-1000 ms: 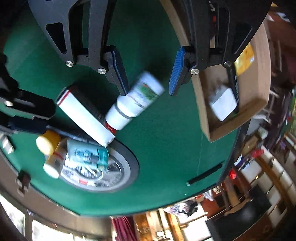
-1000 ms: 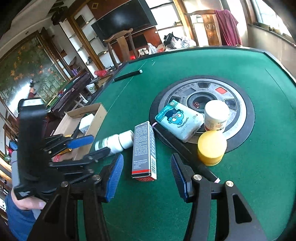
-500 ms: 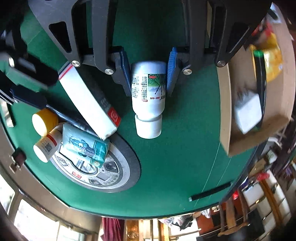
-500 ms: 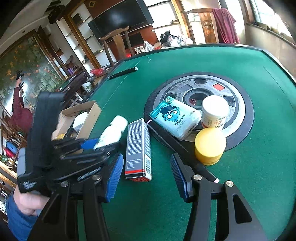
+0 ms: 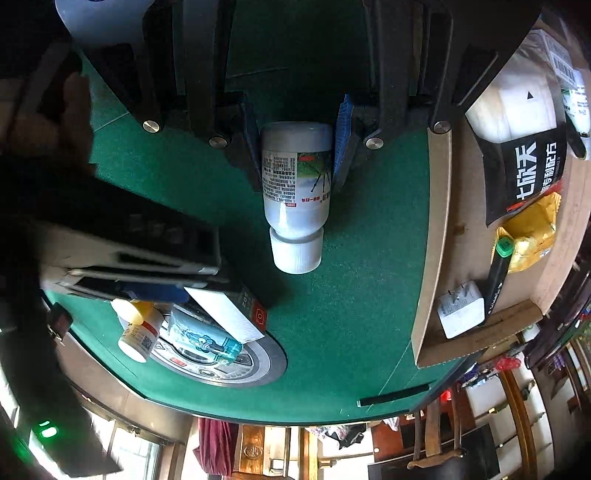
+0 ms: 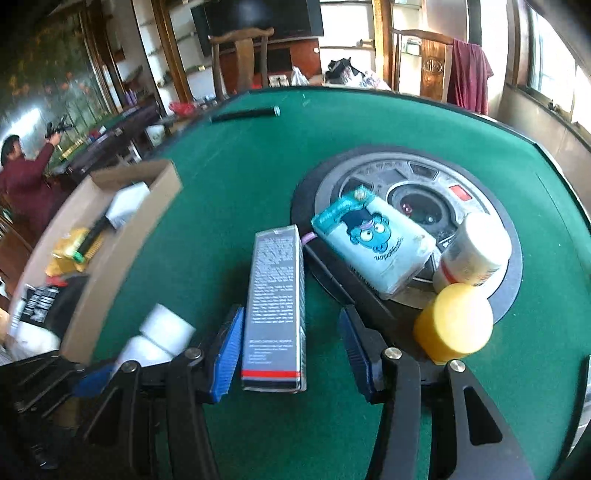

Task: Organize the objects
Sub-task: 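Grasp a white medicine bottle with the left tool while the right tool grasps a white-red box, then carry the bottle in the left tool and the box in the right tool to the tray, then open the left tool to release the bottle while the right tool releases the box in the tray, then move both tools back to the remaining items on the table, then grasp a black pink-capped marker with the left tool while the right tool grasps the yellow-lidded jar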

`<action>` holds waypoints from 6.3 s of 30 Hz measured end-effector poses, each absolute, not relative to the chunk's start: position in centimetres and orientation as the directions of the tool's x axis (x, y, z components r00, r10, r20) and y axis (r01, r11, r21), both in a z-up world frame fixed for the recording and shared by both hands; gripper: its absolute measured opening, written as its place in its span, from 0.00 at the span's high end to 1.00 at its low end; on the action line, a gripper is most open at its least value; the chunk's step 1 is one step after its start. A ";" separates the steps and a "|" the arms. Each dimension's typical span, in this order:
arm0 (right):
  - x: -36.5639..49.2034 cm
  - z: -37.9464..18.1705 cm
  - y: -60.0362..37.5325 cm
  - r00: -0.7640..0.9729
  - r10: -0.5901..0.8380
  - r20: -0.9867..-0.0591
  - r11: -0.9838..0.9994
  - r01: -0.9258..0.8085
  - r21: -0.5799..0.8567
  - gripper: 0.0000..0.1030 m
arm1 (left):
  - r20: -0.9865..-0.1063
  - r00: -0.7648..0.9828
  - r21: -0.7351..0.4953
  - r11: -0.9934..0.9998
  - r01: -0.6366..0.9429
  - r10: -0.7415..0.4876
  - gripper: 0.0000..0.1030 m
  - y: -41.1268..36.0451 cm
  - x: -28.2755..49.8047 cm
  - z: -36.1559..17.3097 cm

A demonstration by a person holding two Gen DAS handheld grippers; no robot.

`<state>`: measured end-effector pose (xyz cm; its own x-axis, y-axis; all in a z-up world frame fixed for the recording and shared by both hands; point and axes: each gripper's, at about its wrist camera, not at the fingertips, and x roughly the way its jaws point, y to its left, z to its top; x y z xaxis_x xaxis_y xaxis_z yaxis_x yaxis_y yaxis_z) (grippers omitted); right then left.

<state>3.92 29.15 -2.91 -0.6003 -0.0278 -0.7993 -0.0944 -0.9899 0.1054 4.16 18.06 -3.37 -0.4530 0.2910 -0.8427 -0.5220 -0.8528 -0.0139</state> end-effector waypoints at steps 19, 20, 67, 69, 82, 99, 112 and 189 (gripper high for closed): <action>7.1 -0.1 30.6 -0.673 -0.062 -0.737 -0.986 -0.073 0.150 0.75 | -0.772 -0.565 0.063 -0.851 -0.522 0.289 0.67 18.6 5.7 -2.3; 7.1 0.0 30.5 -0.675 -0.063 -0.736 -0.986 -0.072 0.150 0.75 | -0.770 -0.570 0.068 -0.851 -0.520 0.287 0.67 18.5 5.8 -2.2; 4.0 4.9 20.5 -0.659 -0.284 -0.696 -0.957 0.151 0.247 0.75 | -0.697 -0.673 -0.087 -0.961 -0.261 0.246 0.67 0.6 -1.0 5.5; 2.7 4.9 18.9 -0.643 -0.296 -0.706 -0.954 0.172 0.244 0.75 | -0.709 -0.658 -0.110 -0.962 -0.250 0.252 0.67 -0.2 -2.3 4.8; -7.7 3.1 12.0 -0.511 -0.352 -0.784 -0.936 0.202 0.288 0.75 | -0.794 -0.541 -0.171 -0.956 -0.239 0.277 0.67 -2.0 -9.7 1.7; -13.7 0.5 10.2 -0.474 -0.327 -0.817 -0.945 0.142 0.296 0.75 | -0.817 -0.482 -0.243 -0.947 -0.208 0.316 0.67 -3.4 -11.8 -0.9; -10.9 2.6 10.2 -0.524 -0.359 -0.772 -0.933 0.175 0.314 0.49 | -0.807 -0.508 -0.229 -0.953 -0.199 0.300 0.64 -4.3 -10.0 0.6; 8.0 -2.5 37.4 -0.651 0.090 -0.753 -0.971 -0.225 0.078 0.61 | -0.787 -0.526 0.061 -0.806 -0.588 0.324 0.86 25.9 -0.2 -3.5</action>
